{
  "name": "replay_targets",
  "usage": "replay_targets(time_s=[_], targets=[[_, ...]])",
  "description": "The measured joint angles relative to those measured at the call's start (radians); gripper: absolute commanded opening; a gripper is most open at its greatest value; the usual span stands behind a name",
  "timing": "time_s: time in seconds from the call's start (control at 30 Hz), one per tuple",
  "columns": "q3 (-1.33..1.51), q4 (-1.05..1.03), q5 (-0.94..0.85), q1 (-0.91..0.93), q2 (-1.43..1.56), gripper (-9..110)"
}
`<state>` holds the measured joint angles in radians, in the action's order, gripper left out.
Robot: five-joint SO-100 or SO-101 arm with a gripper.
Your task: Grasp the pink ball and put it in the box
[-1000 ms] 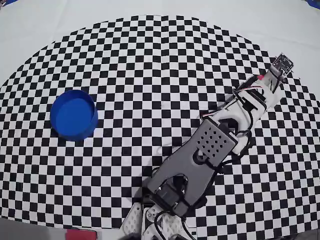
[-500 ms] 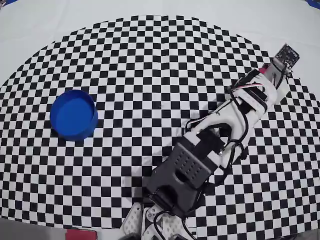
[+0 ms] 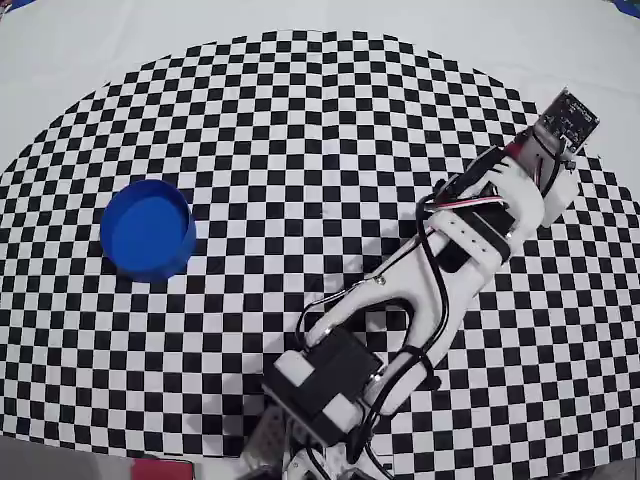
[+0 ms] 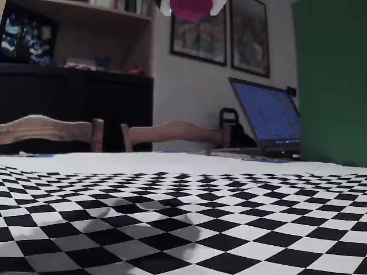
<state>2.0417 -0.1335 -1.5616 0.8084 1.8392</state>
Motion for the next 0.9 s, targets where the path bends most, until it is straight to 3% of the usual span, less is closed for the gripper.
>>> replay_targets(time_s=[0.4, 0.9], targets=[[0.213, 0.0, 0.0, -0.008, 0.247, 0], [0.278, 0.0, 0.0, -0.192, 0.307, 0]])
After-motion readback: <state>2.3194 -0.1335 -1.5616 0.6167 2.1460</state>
